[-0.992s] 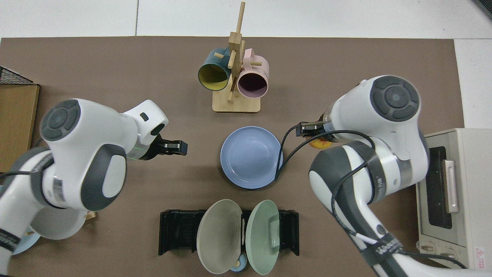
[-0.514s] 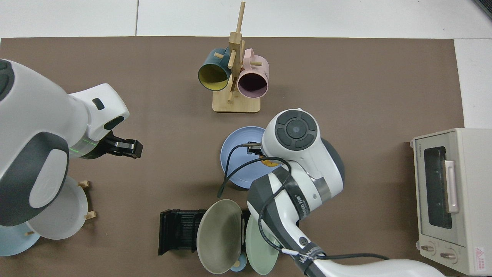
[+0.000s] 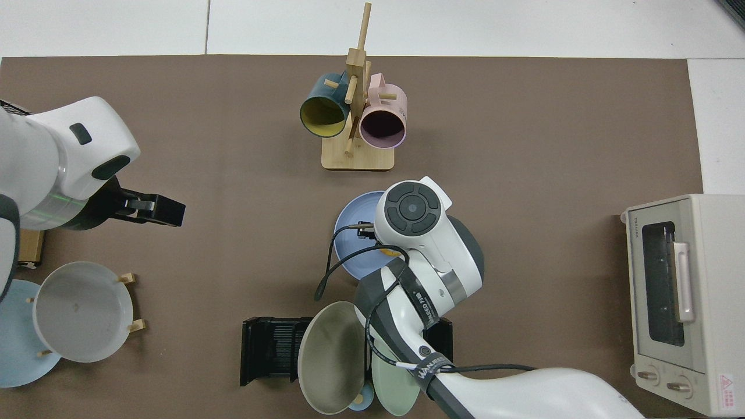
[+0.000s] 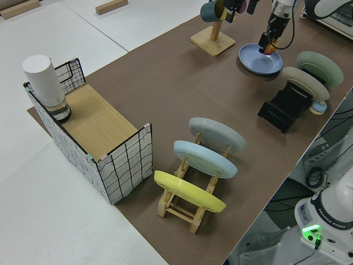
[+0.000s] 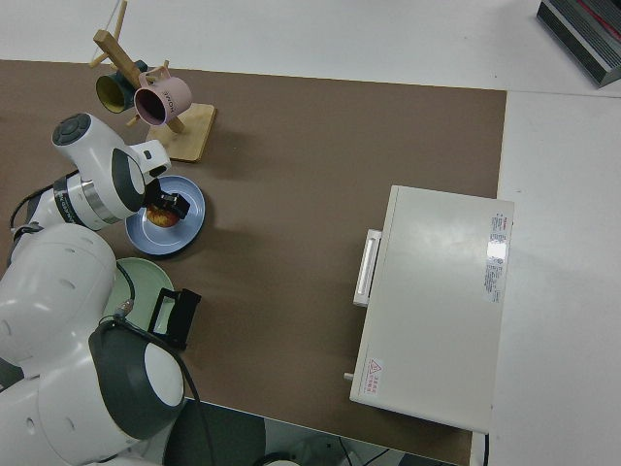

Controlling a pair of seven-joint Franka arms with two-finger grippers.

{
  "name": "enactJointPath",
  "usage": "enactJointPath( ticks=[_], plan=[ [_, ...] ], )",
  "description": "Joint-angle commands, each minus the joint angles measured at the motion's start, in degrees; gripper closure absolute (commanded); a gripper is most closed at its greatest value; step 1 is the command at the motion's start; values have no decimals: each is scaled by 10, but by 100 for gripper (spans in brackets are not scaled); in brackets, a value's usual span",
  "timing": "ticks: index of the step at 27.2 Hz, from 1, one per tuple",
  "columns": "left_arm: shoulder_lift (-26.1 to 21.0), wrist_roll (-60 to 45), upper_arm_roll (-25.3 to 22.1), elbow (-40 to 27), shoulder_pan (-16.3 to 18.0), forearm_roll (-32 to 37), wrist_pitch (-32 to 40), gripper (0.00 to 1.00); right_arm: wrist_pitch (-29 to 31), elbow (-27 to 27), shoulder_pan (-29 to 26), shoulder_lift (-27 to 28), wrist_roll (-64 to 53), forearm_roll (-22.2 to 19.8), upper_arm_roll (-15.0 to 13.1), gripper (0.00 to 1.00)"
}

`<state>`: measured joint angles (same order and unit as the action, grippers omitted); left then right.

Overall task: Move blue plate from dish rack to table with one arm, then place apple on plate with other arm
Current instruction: 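Carry the apple over the blue plate and lower it with the right gripper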

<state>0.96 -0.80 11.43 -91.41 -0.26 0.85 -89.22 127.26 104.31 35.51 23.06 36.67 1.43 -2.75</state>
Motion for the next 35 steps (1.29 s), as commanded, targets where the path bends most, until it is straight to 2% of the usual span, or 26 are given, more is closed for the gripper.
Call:
enactJointPath(
  ticks=[1,2,4,12,19,21,29,35],
  plan=[
    [-3,7,-8,13,3,2,15,0,20,-2,15,15,22,11,-1,82],
    [-3,7,-8,12,4,2,16,0,20,-2,15,15,21,15,-1,61],
    [-3,5,-9,11,7,2,18,0,19,-3,12,15,17,16,-1,0],
    [-2,8,-11,13,7,6,12,0,-6,-11,11,3,15,14,-2,0],
    [-2,8,-12,12,8,2,8,0,-49,-23,1,-42,-2,9,-14,0],
    [-2,5,-12,13,8,2,8,0,-49,-38,-15,-55,-34,4,-16,0],
    [-2,3,-12,13,8,3,13,0,-63,-39,-102,-111,-198,2,-21,0],
    [-2,3,-12,13,9,2,13,0,-105,-39,-170,-141,-303,2,-21,0]
  ],
)
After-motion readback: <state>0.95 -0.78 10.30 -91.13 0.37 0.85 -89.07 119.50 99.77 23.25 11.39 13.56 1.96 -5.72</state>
